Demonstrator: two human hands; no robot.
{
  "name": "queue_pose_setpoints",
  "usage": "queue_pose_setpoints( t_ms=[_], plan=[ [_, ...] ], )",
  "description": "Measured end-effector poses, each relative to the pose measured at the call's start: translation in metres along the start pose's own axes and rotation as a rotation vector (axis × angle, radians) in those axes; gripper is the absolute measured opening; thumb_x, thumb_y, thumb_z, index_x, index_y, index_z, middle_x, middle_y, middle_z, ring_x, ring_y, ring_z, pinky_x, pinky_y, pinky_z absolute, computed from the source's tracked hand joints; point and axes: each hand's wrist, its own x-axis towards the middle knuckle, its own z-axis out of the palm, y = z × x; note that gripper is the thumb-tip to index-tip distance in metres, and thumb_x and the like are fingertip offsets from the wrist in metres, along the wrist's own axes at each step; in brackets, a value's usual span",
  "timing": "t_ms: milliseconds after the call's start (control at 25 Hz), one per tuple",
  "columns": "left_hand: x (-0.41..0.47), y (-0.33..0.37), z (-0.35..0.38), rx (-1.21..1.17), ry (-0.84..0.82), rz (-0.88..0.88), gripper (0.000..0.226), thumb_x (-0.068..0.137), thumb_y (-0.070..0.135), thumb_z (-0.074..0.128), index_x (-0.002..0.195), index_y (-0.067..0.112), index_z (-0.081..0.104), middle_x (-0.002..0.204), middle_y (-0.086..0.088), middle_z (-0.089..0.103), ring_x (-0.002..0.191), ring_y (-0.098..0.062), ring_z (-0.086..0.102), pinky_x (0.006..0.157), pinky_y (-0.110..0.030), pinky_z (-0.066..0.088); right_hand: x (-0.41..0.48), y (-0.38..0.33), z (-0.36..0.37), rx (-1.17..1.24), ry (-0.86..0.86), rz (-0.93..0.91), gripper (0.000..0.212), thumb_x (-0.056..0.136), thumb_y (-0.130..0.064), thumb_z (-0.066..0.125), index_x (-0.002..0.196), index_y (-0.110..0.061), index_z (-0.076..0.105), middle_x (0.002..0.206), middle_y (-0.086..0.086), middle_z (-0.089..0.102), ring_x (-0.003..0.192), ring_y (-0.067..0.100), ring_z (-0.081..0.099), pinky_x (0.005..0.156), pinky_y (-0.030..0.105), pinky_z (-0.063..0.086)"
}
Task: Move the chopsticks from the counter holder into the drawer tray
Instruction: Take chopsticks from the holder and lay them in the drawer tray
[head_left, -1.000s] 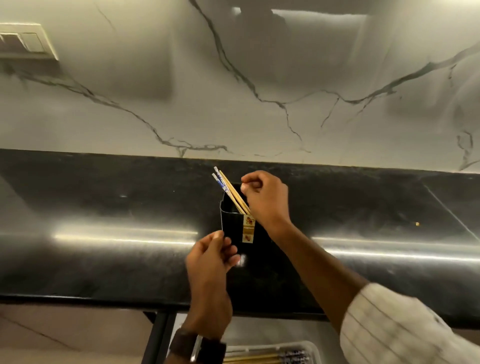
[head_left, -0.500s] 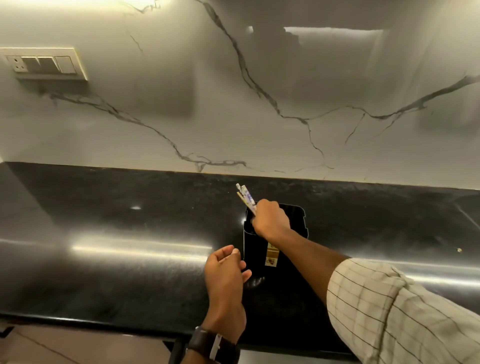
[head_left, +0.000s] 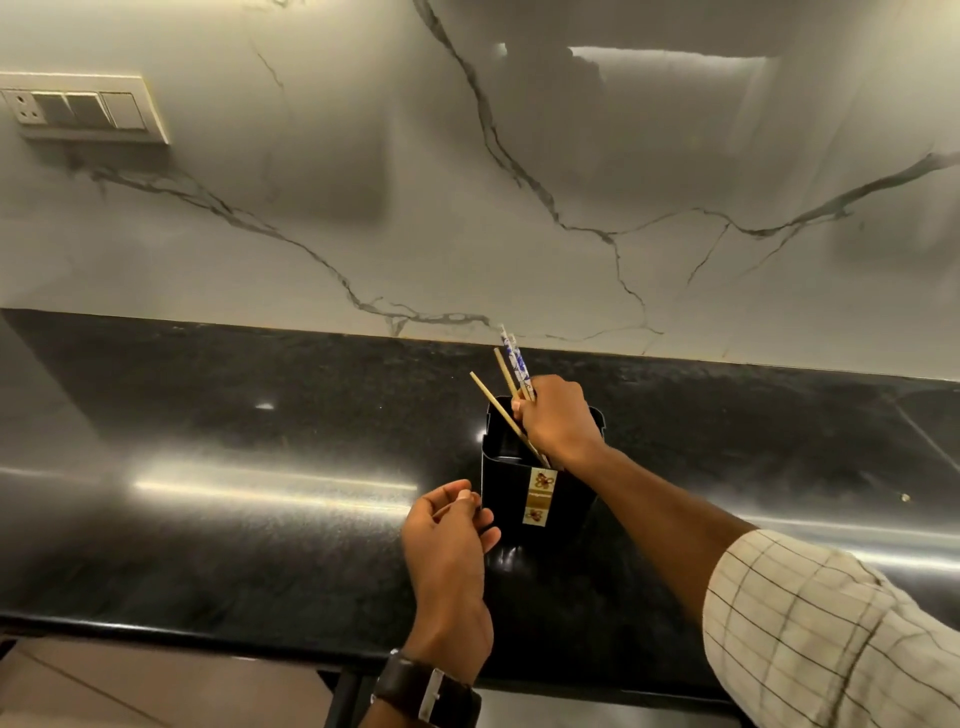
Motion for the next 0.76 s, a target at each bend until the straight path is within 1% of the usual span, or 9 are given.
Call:
queue_pose_setpoints(
  t_ms=[120,200,280,320,400,520,560,640,760],
  plan=[
    [-0.006,0.002,0.0,-0.03,-0.01,0.032,0.017,0.096,0.003,0.057,0.107,0.011,0.068,0.104,-0.017,0.072,0.086,-0.021,0.07,0.077,-0.035,0.061,-0.013,-0.007,-0.02,0.138,0.2,-0.094,0.016,0.101,-0.018,0.053,0.1,-0.013,0.068,0.087,-0.002,0.071,0.079,0.01,0.071,0.076,0.035,0.062],
    [-0.015,0.006,0.001,-0.044,-0.047,0.075,0.015,0.096,0.006,0.059,0.107,0.011,0.068,0.103,-0.017,0.073,0.086,-0.021,0.07,0.078,-0.034,0.06,-0.033,-0.021,-0.046,0.37,0.366,-0.129,0.01,0.102,-0.017,0.054,0.101,-0.017,0.064,0.087,-0.009,0.069,0.081,0.001,0.071,0.076,0.023,0.061],
    [-0.028,0.009,0.003,-0.016,-0.132,0.196,0.013,0.097,0.015,0.061,0.107,0.014,0.069,0.103,-0.014,0.073,0.089,-0.017,0.07,0.077,-0.028,0.059,-0.056,-0.038,-0.076,0.663,0.484,-0.139,0.007,0.101,-0.019,0.056,0.104,-0.018,0.063,0.088,-0.004,0.074,0.081,0.005,0.075,0.076,0.02,0.061],
    [-0.034,0.01,0.004,0.04,-0.183,0.276,0.015,0.098,0.022,0.06,0.109,0.017,0.069,0.102,-0.01,0.072,0.089,-0.009,0.07,0.073,-0.021,0.056,-0.068,-0.043,-0.087,0.802,0.482,-0.112,0.009,0.101,-0.019,0.057,0.105,-0.015,0.064,0.089,0.001,0.076,0.081,0.009,0.077,0.075,0.023,0.062],
    [-0.039,0.012,0.007,0.253,-0.253,0.498,0.021,0.1,0.034,0.054,0.116,0.026,0.064,0.103,0.001,0.069,0.088,0.003,0.067,0.068,-0.012,0.052,-0.092,-0.048,-0.097,1.017,0.335,-0.001,0.015,0.101,-0.016,0.057,0.11,-0.008,0.065,0.091,0.01,0.079,0.082,0.018,0.079,0.074,0.031,0.063],
    [-0.04,-0.001,-0.004,0.639,-0.307,0.814,0.034,0.098,0.042,0.048,0.128,0.031,0.058,0.105,0.011,0.067,0.089,-0.002,0.068,0.072,-0.021,0.056,-0.128,-0.04,-0.09,1.114,0.114,0.122,0.017,0.101,-0.012,0.055,0.112,-0.005,0.065,0.093,0.013,0.08,0.085,0.025,0.08,0.078,0.041,0.063],
    [-0.063,-0.009,-0.007,0.728,-0.407,0.787,0.026,0.099,0.034,0.049,0.122,0.031,0.061,0.098,0.01,0.07,0.083,-0.005,0.07,0.07,-0.026,0.058,-0.155,-0.027,-0.1,1.148,0.104,0.158,0.018,0.102,-0.011,0.054,0.113,-0.004,0.065,0.095,0.014,0.08,0.087,0.026,0.079,0.08,0.042,0.063],
    [-0.104,-0.022,-0.014,0.654,-0.568,0.558,0.02,0.1,0.015,0.052,0.105,0.029,0.065,0.088,0.003,0.075,0.074,-0.013,0.073,0.068,-0.032,0.061,-0.193,-0.005,-0.107,1.229,0.097,0.183,0.02,0.102,-0.01,0.053,0.116,-0.002,0.065,0.1,0.016,0.079,0.092,0.027,0.079,0.085,0.043,0.062],
    [-0.109,-0.031,-0.02,0.276,-0.464,0.076,0.019,0.103,0.017,0.049,0.105,0.009,0.067,0.091,-0.013,0.078,0.081,-0.029,0.077,0.074,-0.041,0.062,-0.202,0.008,-0.096,1.331,0.161,0.229,0.026,0.103,-0.009,0.051,0.124,0.001,0.062,0.11,0.02,0.076,0.1,0.028,0.077,0.092,0.043,0.06]
  ],
)
